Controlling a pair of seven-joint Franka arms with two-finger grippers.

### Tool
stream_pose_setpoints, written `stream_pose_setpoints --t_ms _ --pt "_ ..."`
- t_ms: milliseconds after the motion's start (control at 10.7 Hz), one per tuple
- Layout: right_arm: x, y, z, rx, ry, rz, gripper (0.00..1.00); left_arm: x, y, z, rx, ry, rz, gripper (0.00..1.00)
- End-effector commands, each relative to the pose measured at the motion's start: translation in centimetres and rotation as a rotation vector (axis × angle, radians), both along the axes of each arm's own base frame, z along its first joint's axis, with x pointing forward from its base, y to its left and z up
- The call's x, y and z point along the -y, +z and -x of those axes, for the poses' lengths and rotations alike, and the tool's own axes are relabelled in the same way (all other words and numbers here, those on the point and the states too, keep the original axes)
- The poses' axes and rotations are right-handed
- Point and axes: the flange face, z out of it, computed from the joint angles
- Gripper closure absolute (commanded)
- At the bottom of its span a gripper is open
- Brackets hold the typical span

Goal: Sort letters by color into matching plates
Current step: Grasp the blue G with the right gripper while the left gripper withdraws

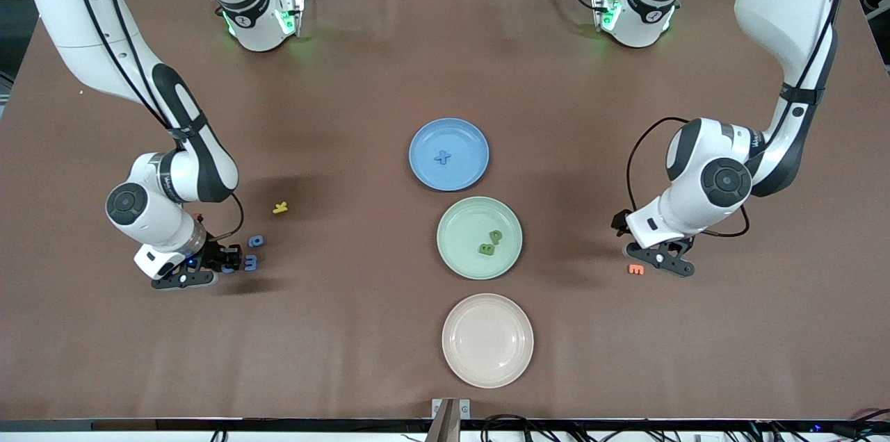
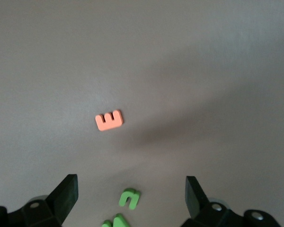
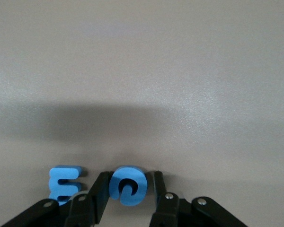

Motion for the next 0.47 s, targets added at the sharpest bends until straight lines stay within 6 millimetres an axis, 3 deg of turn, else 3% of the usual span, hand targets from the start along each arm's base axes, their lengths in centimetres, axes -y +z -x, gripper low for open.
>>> stream_pose_setpoints --t_ms 0,374 --pt "-0.2 -0.8 0.0 0.010 0.012 0.007 0.60 -2.1 -0.3 1.9 0.007 -0.226 -0.010 0.00" --pt "-0.2 -0.7 0.0 0.011 0.012 0.007 0.65 -3.3 -3.3 3.9 0.031 -0.359 0.029 0.00"
